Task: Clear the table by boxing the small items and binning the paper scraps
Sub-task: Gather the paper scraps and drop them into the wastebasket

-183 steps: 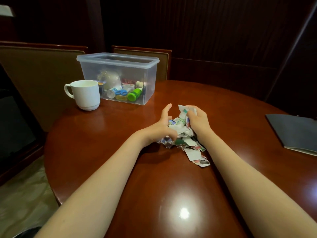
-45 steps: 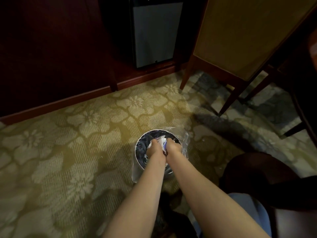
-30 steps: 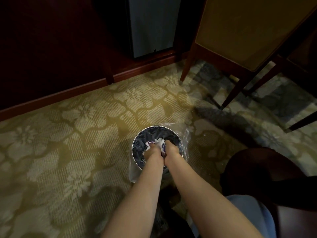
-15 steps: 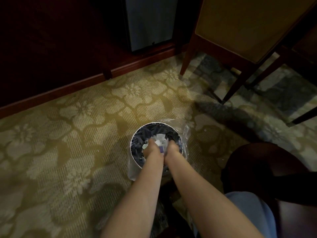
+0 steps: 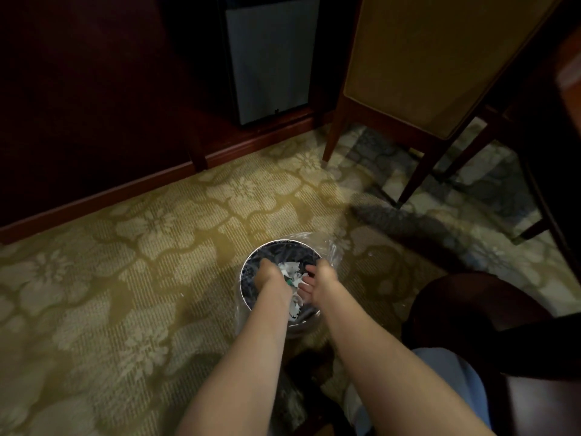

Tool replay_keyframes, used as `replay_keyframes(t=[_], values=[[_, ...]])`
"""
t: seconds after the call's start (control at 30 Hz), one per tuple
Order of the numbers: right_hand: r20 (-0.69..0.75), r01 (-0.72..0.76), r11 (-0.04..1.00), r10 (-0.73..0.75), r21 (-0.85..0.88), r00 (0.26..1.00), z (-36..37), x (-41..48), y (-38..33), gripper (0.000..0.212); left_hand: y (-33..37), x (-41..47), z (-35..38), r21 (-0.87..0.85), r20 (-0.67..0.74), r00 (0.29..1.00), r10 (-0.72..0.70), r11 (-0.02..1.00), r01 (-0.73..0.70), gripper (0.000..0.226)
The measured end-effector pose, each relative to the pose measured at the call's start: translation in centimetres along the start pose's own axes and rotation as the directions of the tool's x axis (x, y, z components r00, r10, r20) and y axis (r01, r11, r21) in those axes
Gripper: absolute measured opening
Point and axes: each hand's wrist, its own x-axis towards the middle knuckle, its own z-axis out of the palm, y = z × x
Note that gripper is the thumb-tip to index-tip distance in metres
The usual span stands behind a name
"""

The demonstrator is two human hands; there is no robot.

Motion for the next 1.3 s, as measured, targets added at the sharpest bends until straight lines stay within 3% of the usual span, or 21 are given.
replay_keyframes(t=[0.2, 0.33, 0.47, 0.63, 1.0, 1.3], values=[[0.056, 0.149, 0.989, -0.148, -0.016, 0.987, -1.2, -2.5, -1.6, 0.041, 1.2, -2.4, 0.4, 0.046, 0.169, 0.982, 0.078, 0.995, -0.087, 0.028], [0.078, 0.274, 0.961, -0.271, -0.031, 0.959, -1.7, -5.5, -2.9, 0.035, 2.2, -5.6, 0.1, 0.049, 0.305, 0.941, 0.143, 0.985, -0.166, 0.041], [0.077, 0.405, 0.913, -0.401, -0.047, 0.913, -2.5, -8.8, -4.8, 0.039, 3.1, -9.0, 0.4, 0.003, 0.317, 0.922, 0.222, 0.972, -0.235, 0.033], [0.181, 0.498, 0.867, -0.486, -0.025, 0.855, -4.5, -13.9, -7.7, 0.032, 4.0, -14.1, 0.8, 0.005, 0.413, 0.877, 0.245, 0.962, -0.271, 0.033], [0.163, 0.657, 0.754, -0.647, -0.010, 0.745, -13.0, -24.3, -13.7, 0.028, 2.7, -26.4, 2.5, -0.072, 0.660, 0.696, 0.284, 0.946, -0.317, 0.039], [-0.042, 0.743, 0.669, -0.742, 0.017, 0.669, -22.8, -28.7, -14.6, 0.028, -3.5, -34.0, 4.2, 0.017, 0.851, 0.497, 0.169, 0.938, -0.347, 0.044]])
